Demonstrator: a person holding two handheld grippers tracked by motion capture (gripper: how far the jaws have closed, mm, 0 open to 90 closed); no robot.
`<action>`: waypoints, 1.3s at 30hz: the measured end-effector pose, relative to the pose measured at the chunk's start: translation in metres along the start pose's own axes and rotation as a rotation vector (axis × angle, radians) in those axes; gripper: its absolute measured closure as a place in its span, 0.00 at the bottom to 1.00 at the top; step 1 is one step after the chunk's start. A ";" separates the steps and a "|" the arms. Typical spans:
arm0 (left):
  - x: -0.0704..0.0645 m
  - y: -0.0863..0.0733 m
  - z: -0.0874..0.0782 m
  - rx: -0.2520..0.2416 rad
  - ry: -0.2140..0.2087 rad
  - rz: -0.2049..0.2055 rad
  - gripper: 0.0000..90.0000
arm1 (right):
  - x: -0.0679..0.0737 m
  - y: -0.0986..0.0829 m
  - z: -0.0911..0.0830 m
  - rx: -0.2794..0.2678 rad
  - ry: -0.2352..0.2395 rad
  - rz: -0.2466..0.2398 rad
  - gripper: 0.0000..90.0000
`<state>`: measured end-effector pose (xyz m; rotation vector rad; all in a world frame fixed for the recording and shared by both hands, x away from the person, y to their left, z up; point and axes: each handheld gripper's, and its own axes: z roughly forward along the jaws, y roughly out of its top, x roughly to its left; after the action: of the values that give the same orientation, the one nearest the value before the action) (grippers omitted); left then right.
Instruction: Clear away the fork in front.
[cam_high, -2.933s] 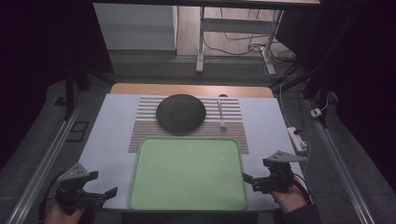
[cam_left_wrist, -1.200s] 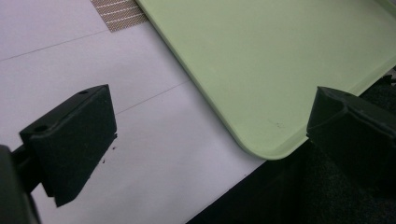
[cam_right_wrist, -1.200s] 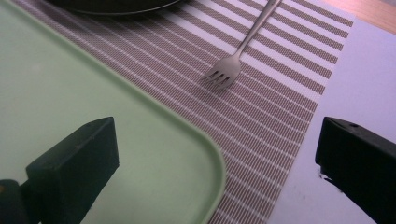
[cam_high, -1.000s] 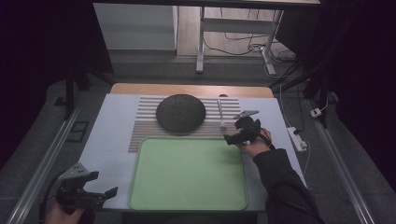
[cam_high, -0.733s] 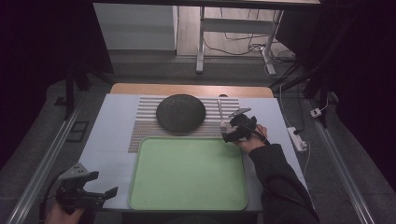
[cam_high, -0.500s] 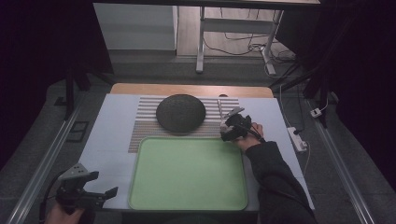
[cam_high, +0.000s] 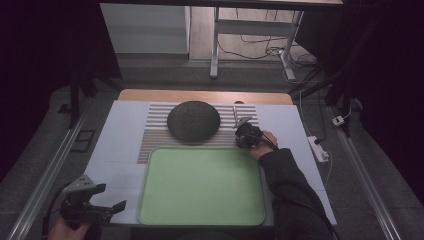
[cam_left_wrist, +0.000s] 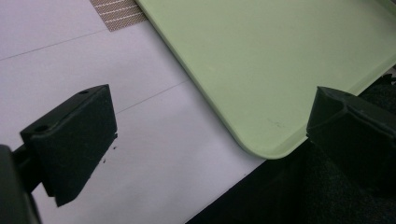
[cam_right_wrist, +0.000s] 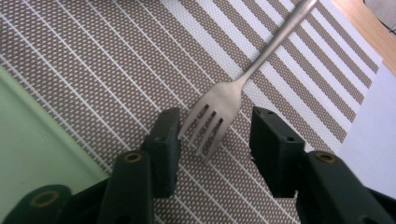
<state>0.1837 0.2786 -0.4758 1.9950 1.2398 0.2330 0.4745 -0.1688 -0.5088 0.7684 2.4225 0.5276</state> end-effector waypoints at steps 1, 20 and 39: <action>0.000 0.000 0.000 0.000 0.000 0.000 0.02 | 0.000 0.000 0.000 0.000 0.000 0.000 0.61; 0.000 0.000 0.000 0.004 0.001 0.004 0.02 | 0.006 0.004 -0.005 -0.014 -0.068 -0.099 1.00; -0.002 0.002 -0.001 -0.029 -0.024 0.007 0.00 | -0.015 -0.010 -0.053 -0.194 0.116 0.114 1.00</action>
<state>0.1836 0.2766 -0.4734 1.9721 1.2081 0.2288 0.4491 -0.1959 -0.4675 0.8144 2.3975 0.8597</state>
